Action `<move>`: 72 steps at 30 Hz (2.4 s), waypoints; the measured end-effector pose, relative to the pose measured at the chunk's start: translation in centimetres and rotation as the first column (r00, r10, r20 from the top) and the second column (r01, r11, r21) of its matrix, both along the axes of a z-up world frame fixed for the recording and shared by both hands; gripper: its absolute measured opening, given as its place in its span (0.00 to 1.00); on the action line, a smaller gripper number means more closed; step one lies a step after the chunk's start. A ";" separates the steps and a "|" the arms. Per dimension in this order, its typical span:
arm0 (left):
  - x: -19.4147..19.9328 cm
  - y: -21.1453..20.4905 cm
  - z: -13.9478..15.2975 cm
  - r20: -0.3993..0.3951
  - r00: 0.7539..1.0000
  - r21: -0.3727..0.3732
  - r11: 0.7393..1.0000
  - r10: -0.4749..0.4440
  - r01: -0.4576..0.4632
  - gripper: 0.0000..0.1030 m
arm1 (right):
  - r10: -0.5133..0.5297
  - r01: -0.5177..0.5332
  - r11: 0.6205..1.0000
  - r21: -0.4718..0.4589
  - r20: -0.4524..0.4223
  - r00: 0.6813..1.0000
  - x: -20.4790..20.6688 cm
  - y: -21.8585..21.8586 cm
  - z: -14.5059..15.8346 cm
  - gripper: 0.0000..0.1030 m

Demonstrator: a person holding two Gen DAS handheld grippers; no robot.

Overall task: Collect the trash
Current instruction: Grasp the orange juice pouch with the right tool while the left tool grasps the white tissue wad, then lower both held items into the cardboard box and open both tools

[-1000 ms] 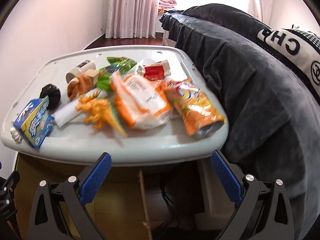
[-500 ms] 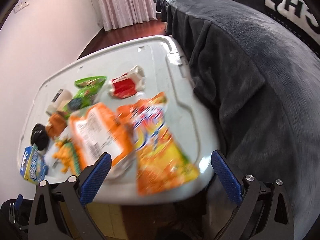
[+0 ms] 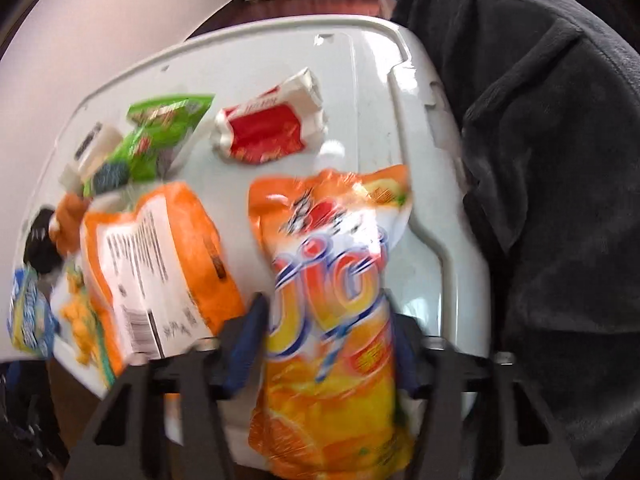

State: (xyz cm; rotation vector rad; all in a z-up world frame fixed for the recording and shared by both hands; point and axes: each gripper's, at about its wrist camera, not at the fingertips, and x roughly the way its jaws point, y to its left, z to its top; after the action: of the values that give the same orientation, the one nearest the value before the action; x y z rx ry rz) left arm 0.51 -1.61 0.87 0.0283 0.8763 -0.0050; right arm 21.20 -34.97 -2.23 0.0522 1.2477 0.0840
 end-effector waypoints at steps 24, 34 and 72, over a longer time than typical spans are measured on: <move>10.0 3.7 -0.1 -0.087 0.996 0.090 0.995 -0.026 0.034 0.94 | -0.094 0.033 0.986 0.163 0.385 0.918 -15.2 5.6 6.2 0.33; 10.1 1.6 -2.2 -0.010 0.989 0.078 0.986 -0.149 0.149 0.41 | -0.104 0.056 0.989 0.137 0.374 0.922 -15.9 5.5 5.1 0.33; -3.1 -0.7 -4.7 -0.229 0.967 -0.049 0.993 -0.113 0.105 0.32 | 0.017 -0.044 0.979 0.201 0.134 0.991 -25.5 13.9 -1.3 0.33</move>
State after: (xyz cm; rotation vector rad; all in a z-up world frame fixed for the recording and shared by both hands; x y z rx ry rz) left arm -2.59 -2.27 -3.78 0.0420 1.1069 -0.1297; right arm -4.26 -21.10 -3.49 0.2018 1.1040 0.2384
